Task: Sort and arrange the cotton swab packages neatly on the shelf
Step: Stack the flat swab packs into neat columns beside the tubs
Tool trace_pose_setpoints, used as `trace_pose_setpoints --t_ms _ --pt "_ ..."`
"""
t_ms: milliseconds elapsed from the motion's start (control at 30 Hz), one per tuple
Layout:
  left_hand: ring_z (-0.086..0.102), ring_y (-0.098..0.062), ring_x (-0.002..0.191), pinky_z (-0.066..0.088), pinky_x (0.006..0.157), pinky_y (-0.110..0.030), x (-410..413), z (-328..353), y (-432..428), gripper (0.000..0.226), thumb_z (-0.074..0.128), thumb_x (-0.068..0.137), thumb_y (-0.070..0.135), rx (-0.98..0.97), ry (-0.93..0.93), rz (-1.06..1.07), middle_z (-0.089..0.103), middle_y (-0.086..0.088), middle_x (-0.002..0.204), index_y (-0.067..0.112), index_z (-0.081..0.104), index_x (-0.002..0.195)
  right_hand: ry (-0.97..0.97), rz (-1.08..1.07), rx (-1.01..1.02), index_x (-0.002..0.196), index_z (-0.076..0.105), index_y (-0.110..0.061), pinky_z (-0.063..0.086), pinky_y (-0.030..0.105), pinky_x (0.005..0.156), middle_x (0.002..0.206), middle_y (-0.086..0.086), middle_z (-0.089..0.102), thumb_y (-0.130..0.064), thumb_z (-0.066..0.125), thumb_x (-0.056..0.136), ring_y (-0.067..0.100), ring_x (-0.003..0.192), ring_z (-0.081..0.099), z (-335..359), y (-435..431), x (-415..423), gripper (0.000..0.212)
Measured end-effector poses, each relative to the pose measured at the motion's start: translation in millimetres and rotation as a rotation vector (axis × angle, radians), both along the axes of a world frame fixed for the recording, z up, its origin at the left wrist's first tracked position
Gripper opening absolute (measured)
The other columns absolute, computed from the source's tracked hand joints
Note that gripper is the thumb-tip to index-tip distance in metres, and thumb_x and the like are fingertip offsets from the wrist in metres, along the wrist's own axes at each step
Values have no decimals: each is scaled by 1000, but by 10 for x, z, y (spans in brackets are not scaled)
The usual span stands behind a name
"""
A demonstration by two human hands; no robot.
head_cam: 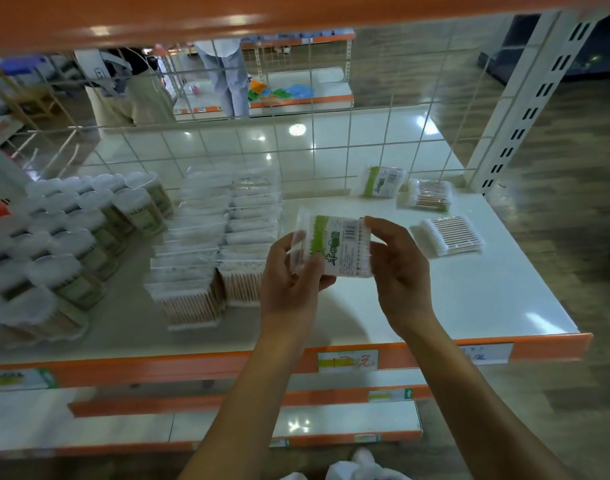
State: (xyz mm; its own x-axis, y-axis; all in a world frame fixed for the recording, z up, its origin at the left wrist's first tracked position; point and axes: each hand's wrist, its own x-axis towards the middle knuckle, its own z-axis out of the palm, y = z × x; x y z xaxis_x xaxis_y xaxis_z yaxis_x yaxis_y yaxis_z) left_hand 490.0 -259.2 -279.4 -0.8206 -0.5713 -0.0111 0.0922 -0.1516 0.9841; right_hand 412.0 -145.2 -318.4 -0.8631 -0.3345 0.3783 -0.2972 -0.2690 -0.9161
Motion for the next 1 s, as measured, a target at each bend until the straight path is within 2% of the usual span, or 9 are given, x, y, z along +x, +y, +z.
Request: trace_pose_setpoints --t_ms 100,200,367,467,567,700,833,933,1000 --pt "68 -9 89 54 66 -20 100 4 -87 28 58 89 6 -25 -19 -7 65 0 102 30 55 103 -62 31 -68 110 59 -12 53 38 78 102 -2 69 6 40 85 27 97 66 44 -52 56 37" --pt "68 -10 91 53 65 -20 185 19 -166 27 56 92 5 -48 -5 1 66 -2 105 25 56 111 -58 -43 -13 102 61 -16 53 36 77 100 1 67 -16 50 84 23 96 65 109 -132 126 21" --pt "68 -9 86 53 63 -20 287 41 -281 34 58 80 24 -193 28 47 69 8 95 21 57 114 299 -247 317 105 62 -18 47 24 92 120 0 57 -25 56 82 12 116 53 172 -239 256 24" --pt "68 -11 82 57 66 -32 358 45 -357 28 59 82 27 -285 19 70 68 13 91 31 58 109 379 -237 375 112 61 -15 42 17 95 121 -1 57 -27 59 80 12 117 52 261 -351 398 34" --pt "68 -16 83 58 71 -45 400 72 -427 26 62 80 38 -325 36 85 68 8 92 37 58 106 350 -162 423 124 51 -23 40 13 94 122 -12 54 -36 63 81 7 116 52 333 -444 511 47" --pt "68 -11 84 54 67 -28 447 143 -490 31 60 77 45 -306 93 59 69 10 95 34 60 107 237 -25 384 132 41 -29 40 9 90 125 -21 50 -42 65 78 -1 116 51 407 -505 557 60" --pt "67 -16 96 55 77 -32 501 169 -539 32 58 83 40 -281 173 13 70 8 100 29 60 114 198 59 383 133 39 -32 42 11 90 126 -18 53 -37 72 75 -1 117 52 464 -542 598 66" --pt "64 -20 104 54 83 -34 514 155 -578 31 58 86 40 -297 216 1 69 4 106 28 63 115 186 37 377 132 40 -29 38 2 83 122 -23 52 -26 68 79 -15 110 50 484 -589 638 60" --pt "60 -22 112 52 88 -37 516 125 -626 33 59 85 35 -353 225 40 64 -2 116 28 61 117 174 17 338 133 45 -19 41 4 82 119 -19 57 -25 62 85 -10 107 55 468 -619 645 50"
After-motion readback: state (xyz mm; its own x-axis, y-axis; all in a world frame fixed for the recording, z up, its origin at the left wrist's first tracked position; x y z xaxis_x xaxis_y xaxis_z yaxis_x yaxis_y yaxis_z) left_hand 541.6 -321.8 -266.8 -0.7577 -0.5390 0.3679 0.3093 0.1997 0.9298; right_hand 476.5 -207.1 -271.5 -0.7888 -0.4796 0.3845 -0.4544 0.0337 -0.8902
